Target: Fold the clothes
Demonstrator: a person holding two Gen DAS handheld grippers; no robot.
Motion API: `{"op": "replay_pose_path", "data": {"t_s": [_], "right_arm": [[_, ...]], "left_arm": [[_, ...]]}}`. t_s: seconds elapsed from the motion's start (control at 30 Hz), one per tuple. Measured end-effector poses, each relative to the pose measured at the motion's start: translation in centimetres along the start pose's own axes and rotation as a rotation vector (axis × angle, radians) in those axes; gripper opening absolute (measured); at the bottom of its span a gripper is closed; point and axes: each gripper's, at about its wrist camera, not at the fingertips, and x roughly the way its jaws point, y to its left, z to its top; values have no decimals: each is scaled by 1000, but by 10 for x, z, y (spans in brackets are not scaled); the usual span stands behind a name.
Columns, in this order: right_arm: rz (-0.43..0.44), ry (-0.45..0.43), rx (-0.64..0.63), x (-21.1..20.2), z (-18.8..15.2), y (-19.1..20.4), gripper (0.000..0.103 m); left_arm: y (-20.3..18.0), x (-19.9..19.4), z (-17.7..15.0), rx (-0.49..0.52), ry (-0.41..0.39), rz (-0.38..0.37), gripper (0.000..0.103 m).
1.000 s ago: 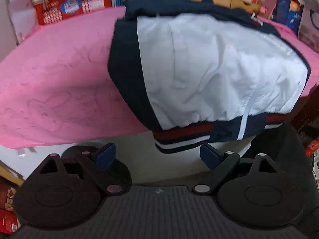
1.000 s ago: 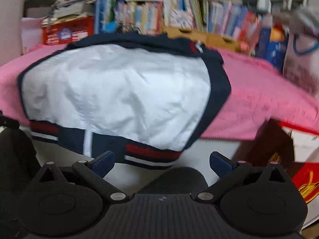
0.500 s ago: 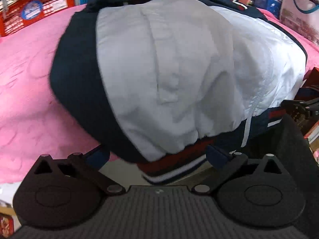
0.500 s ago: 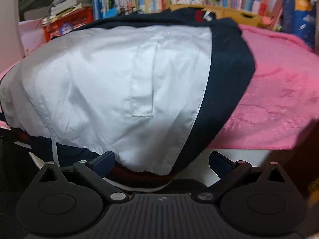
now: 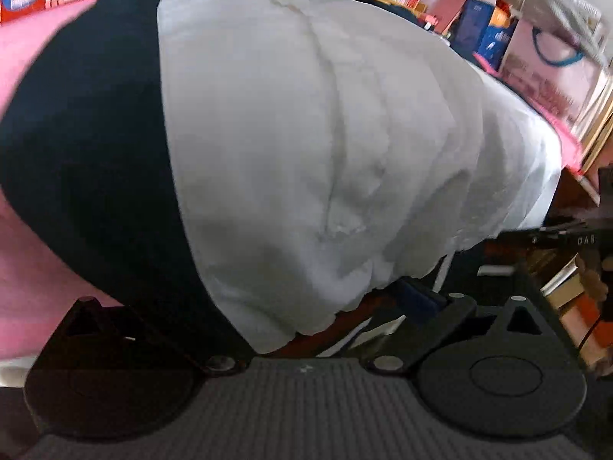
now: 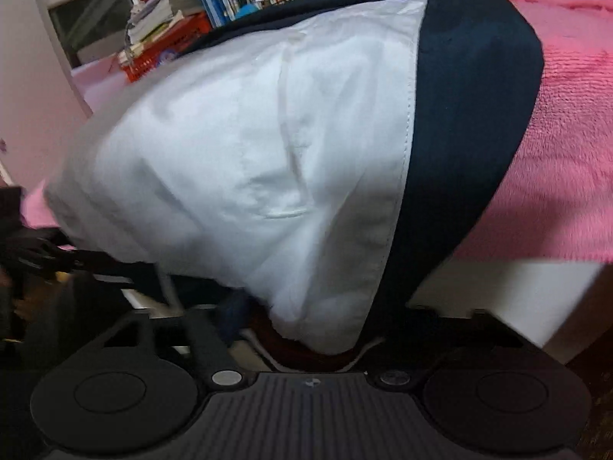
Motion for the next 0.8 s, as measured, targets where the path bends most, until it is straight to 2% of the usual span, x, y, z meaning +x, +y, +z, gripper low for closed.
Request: {"op": "replay_pose_path", "data": {"t_s": [0.03, 0.07, 0.1, 0.17, 0.2, 0.23, 0.3, 0.33, 0.4, 0.43, 0.5, 0.53, 0.6, 0.63, 0.67, 0.7, 0.73, 0.77, 0.8], "right_arm": [[20, 11, 13, -5, 1, 3, 48], [34, 21, 12, -12, 1, 8, 41], [57, 20, 11, -22, 1, 14, 33], [111, 5, 20, -43, 2, 27, 30], [155, -38, 25, -61, 5, 35, 29], [198, -81, 30, -78, 8, 44, 29], [298, -229, 20, -113, 28, 60, 29], [335, -300, 10, -127, 40, 66, 29], [373, -403, -10, -133, 80, 66, 29], [389, -454, -19, -132, 105, 65, 29], [323, -519, -17, -113, 153, 49, 31], [258, -525, 12, -94, 178, 38, 32], [71, -473, 79, -56, 220, 20, 37], [-43, -417, 82, -37, 238, 13, 39], [-122, -368, 73, -26, 248, 11, 44], [-173, -338, 52, -18, 253, 15, 50], [-188, -345, 25, -16, 252, 17, 65], [-179, -368, 1, -18, 248, 20, 84], [-167, -409, -43, -24, 240, 21, 93]], "left_arm": [[1, -3, -2, -11, -4, -19, 91], [1, -7, -4, -20, -7, -39, 76], [0, -14, -6, -12, -5, -62, 54], [-2, -38, -8, 2, 0, -122, 40], [-3, -54, -8, -3, -7, -171, 36], [-5, -74, -6, -14, -37, -236, 36], [-12, -115, 12, 10, -151, -341, 50], [-15, -135, 22, 24, -210, -391, 52], [-17, -161, 61, 98, -370, -416, 65], [-15, -160, 84, 108, -417, -395, 68], [-8, -149, 133, 89, -490, -317, 74], [-1, -132, 158, 37, -493, -250, 74], [22, -94, 203, -130, -433, -81, 74], [31, -74, 218, -197, -397, -4, 74], [39, -58, 229, -243, -372, 50, 74], [47, -54, 227, -263, -353, 70, 74], [53, -49, 224, -265, -334, 81, 74], [54, -45, 220, -246, -320, 94, 77], [56, -41, 217, -227, -306, 108, 79]]}}
